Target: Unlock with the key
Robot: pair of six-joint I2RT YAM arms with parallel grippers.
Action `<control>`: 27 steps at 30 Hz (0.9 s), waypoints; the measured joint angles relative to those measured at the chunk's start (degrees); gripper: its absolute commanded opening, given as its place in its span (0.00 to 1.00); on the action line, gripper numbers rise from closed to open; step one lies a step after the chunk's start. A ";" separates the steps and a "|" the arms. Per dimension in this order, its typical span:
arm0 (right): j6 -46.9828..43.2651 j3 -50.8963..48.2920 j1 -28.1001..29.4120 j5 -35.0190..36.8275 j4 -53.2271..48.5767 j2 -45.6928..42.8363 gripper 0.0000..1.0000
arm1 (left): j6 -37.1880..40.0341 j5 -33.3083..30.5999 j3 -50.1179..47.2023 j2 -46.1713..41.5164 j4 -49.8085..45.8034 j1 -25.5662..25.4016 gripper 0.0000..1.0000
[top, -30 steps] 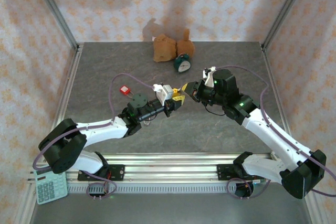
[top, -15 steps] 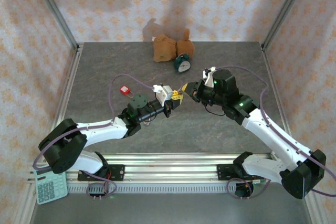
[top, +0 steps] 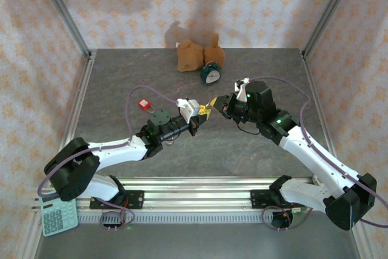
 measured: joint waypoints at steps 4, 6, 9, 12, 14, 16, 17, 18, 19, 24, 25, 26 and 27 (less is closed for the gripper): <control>-1.22 -0.02 0.00 0.50 -1.68 -0.15 0.00 | 2.34 1.16 0.07 -2.23 -5.05 0.00 0.00; -1.64 -0.37 0.00 0.52 -1.97 -0.15 0.00 | 3.85 2.01 0.24 -3.78 -8.35 0.00 0.00; -2.08 -1.11 0.00 0.66 -2.34 -0.15 0.00 | 5.90 3.17 0.72 -5.35 -12.98 0.20 0.00; -2.32 -1.81 0.00 0.66 -2.38 -0.15 0.00 | 7.30 4.17 1.16 -5.99 -15.89 0.90 0.00; -2.29 -2.10 0.00 0.66 -2.38 -0.15 0.00 | 7.76 4.70 1.42 -6.05 -17.03 1.31 0.00; -2.32 -2.38 0.00 0.66 -2.32 -0.15 0.00 | 8.02 5.05 1.66 -6.05 -17.97 1.68 0.00; -2.29 -2.56 0.00 0.66 -2.32 -0.15 0.00 | 8.22 5.35 1.73 -6.05 -18.32 1.90 0.00; -2.29 -2.73 0.00 0.66 -2.32 -0.15 0.00 | 8.41 5.77 1.90 -6.05 -18.88 2.03 0.00; -2.29 -2.82 0.00 0.63 -2.34 -0.15 0.00 | 8.55 6.03 2.12 -6.05 -19.39 2.05 0.00; -2.34 -3.13 -0.04 0.63 -2.01 -0.26 0.00 | 8.98 7.10 3.43 -6.05 -21.68 2.43 0.00; -2.51 -3.17 -0.04 0.66 -2.01 -0.28 0.00 | 9.03 7.34 3.58 -6.05 -22.14 2.43 0.00; -2.58 -3.23 -0.04 0.66 -2.01 -0.31 0.00 | 9.18 7.52 3.74 -6.05 -22.58 2.43 0.00; -2.71 -3.34 -0.04 0.66 -2.01 -0.31 0.00 | 9.38 7.67 3.96 -6.05 -22.99 2.56 0.00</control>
